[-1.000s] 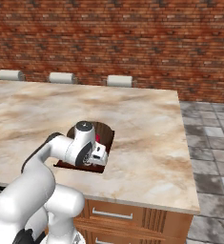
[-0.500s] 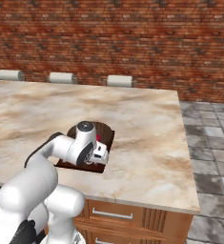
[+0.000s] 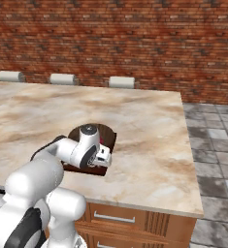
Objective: Place the bowl with donut and the cupcake onto the tray.
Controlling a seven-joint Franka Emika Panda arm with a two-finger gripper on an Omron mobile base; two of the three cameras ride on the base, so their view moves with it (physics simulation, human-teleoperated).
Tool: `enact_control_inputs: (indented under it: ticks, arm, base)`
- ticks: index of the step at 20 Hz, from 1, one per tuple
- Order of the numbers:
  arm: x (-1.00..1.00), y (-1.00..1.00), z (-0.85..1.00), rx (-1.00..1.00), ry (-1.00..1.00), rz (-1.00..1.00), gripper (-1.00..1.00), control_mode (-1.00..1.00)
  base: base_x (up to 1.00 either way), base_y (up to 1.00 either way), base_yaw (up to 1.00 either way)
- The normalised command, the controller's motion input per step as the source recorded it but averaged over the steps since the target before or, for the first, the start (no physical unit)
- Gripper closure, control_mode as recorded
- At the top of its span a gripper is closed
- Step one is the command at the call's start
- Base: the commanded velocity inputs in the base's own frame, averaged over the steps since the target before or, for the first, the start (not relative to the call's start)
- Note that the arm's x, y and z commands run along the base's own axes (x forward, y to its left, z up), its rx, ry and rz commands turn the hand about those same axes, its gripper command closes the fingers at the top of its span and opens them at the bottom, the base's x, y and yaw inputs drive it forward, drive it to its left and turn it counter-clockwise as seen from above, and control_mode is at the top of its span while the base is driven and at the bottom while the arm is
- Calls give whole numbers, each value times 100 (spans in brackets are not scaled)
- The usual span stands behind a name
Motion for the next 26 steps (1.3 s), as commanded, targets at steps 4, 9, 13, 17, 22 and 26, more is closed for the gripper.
enact_control_inputs:
  ticks: [4,9,13,17,22,26]
  arm:
    - [6,0,-23,0,-1,0,100,-100]
    - [2,0,-21,0,0,0,100,-100]
    - [1,0,-16,0,0,0,100,-100]
    - [0,0,-15,0,0,0,100,-100]
    - [0,0,-14,0,0,0,100,-100]
    - [0,0,-12,0,0,0,100,-100]
  base:
    - [0,0,0]
    - [0,0,0]
    - [0,0,0]
    - [0,0,0]
    - [0,0,0]
    - [0,0,0]
